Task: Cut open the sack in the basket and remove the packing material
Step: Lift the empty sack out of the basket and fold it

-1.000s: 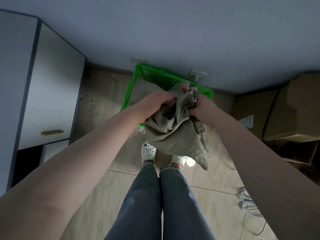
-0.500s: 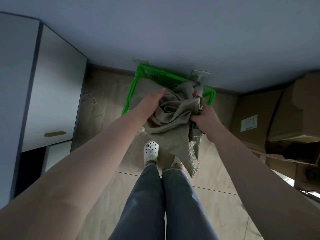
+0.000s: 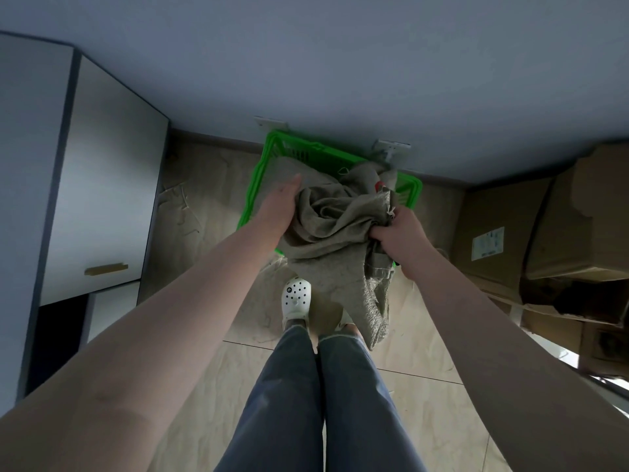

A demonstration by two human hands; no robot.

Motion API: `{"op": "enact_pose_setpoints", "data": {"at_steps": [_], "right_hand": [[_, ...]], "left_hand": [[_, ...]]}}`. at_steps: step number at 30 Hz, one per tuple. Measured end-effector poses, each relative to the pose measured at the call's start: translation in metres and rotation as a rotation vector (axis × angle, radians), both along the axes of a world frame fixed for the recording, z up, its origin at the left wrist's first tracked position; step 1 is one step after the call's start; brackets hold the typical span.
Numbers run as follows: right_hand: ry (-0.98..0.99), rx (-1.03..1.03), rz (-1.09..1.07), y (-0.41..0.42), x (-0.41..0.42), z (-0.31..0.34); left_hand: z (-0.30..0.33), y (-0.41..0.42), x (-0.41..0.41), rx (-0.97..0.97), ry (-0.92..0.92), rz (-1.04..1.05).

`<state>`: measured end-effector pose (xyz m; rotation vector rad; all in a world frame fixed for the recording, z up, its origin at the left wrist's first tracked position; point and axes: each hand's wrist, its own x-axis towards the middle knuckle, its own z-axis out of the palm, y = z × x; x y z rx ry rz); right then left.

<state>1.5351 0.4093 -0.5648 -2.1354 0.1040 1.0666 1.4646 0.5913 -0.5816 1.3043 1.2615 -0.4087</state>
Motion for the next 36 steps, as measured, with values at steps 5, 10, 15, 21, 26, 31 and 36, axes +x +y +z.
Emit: {"op": "enact_pose_setpoints", "data": {"at_steps": [5,10,15,21,26,31,36], "right_hand": [[-0.004,0.005,0.03,0.006,-0.002,0.003],[0.003,-0.031,0.027,0.006,-0.002,0.001],[0.009,-0.026,0.012,0.009,0.0,0.002],[0.014,-0.029,0.006,0.011,0.0,0.003],[0.016,-0.027,0.024,0.008,-0.002,0.006],[0.072,0.356,-0.069,0.01,0.003,0.038],[-0.032,0.075,-0.051,0.011,-0.002,0.017]], "left_hand": [[-0.004,-0.005,-0.005,-0.112,-0.008,-0.003],[-0.004,-0.007,-0.005,-0.118,-0.006,-0.008],[-0.005,-0.005,-0.001,-0.148,-0.011,0.0],[-0.002,-0.005,0.0,-0.15,0.015,0.0],[-0.001,-0.001,-0.003,-0.067,-0.007,0.089],[-0.045,0.032,-0.017,0.045,0.019,0.353],[0.017,-0.017,-0.003,-0.467,-0.142,0.109]]}}
